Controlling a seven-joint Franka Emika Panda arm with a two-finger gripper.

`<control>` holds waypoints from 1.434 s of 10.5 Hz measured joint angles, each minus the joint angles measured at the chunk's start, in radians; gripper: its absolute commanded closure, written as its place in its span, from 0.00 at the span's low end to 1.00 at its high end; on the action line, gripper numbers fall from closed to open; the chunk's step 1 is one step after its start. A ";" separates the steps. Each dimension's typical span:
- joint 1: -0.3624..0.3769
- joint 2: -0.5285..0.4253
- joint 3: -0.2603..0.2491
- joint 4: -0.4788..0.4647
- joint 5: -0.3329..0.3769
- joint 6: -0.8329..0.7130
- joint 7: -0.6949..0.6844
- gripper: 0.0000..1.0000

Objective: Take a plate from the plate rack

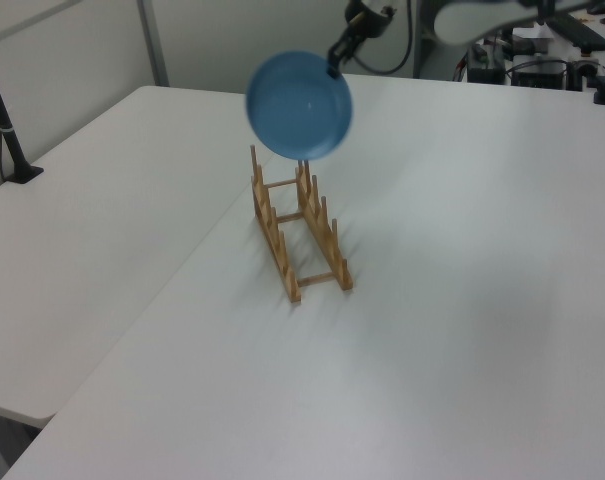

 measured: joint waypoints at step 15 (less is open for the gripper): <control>-0.222 0.118 0.000 -0.274 0.355 -0.508 -1.190 0.43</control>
